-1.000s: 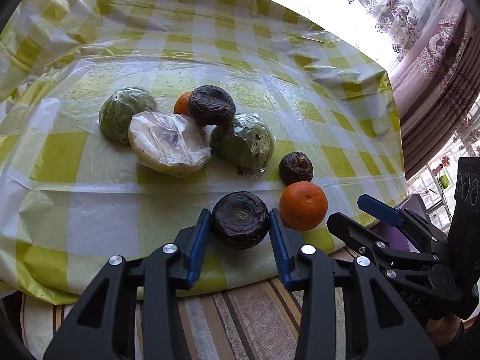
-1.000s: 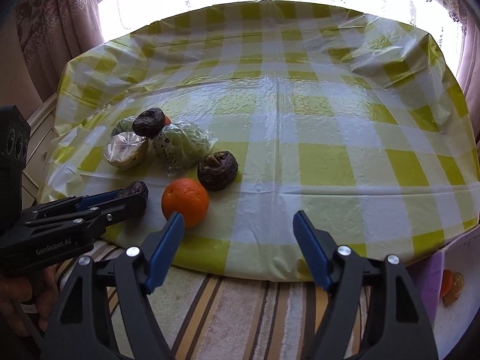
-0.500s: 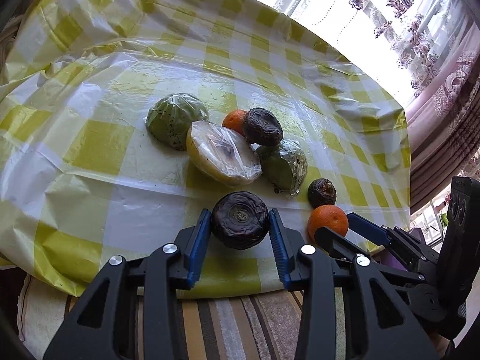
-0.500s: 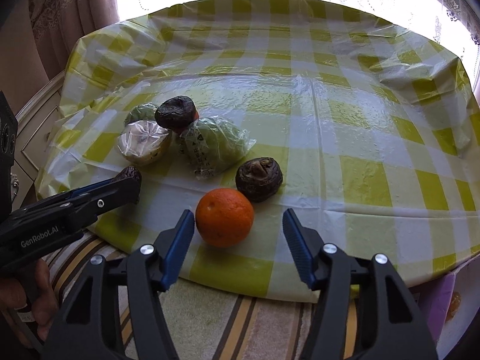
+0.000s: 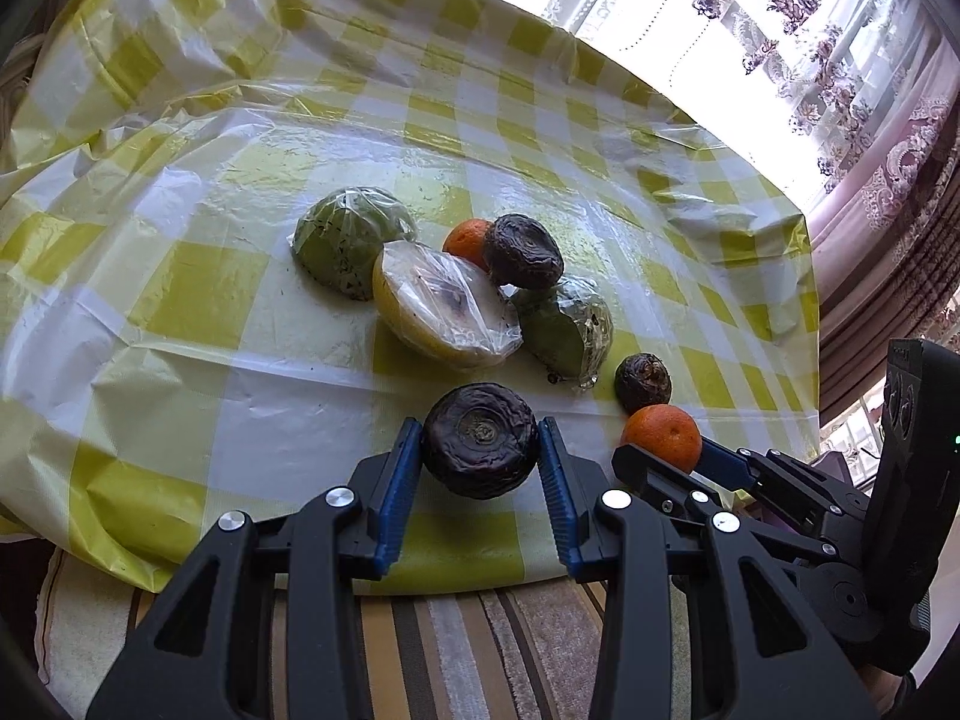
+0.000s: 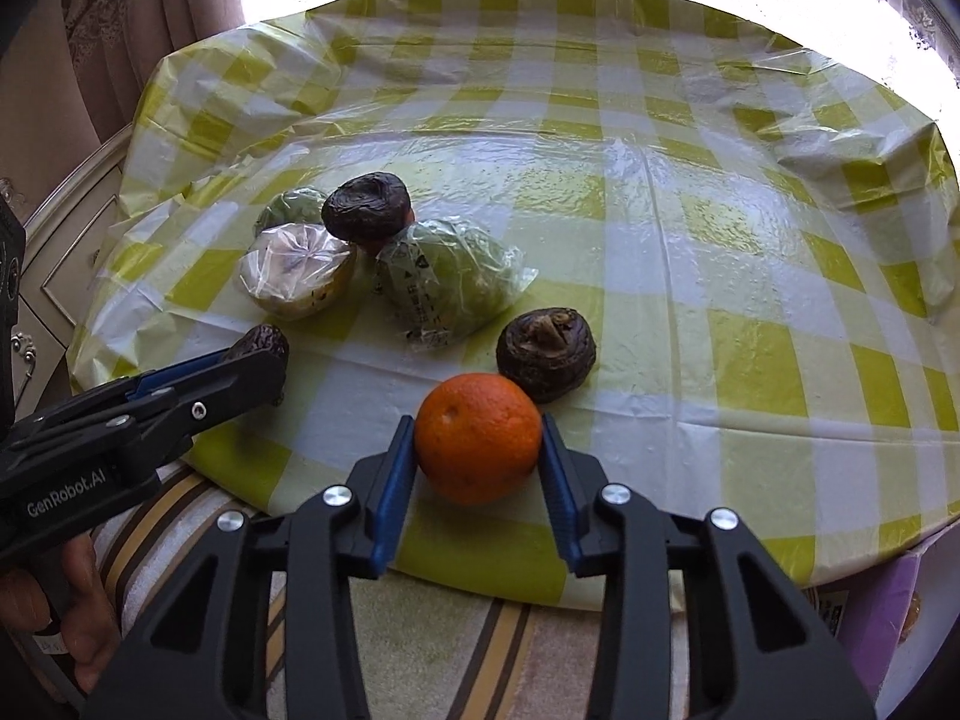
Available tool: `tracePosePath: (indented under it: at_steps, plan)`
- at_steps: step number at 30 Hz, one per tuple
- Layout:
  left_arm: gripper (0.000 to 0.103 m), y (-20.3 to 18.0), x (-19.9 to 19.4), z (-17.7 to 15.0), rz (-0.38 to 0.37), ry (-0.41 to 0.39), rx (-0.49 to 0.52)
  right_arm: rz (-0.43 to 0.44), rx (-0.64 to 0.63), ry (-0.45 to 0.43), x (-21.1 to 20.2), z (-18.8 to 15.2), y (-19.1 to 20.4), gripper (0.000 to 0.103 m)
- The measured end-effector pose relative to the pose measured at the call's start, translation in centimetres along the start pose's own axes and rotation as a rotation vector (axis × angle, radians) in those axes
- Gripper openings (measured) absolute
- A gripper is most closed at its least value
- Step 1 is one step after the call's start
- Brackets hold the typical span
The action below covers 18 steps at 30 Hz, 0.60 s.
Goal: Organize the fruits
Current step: 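Close the right tool on the orange and lift it, then carry orange and dark dried fruit into the white box and release both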
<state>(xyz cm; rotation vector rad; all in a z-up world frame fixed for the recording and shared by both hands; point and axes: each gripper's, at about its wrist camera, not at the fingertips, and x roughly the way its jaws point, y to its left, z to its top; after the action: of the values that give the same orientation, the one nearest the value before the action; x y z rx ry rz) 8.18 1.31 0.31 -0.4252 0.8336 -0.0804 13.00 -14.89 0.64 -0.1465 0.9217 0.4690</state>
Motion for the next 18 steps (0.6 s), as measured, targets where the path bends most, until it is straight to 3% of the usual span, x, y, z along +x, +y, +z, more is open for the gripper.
tracePosePath:
  at_steps: [18]
  plan:
    - [0.037, -4.8, -1.8, -0.6, 0.053, -0.041, 0.148, 0.019, 0.113, -0.081, -4.9, -2.1, -3.8, 0.040]
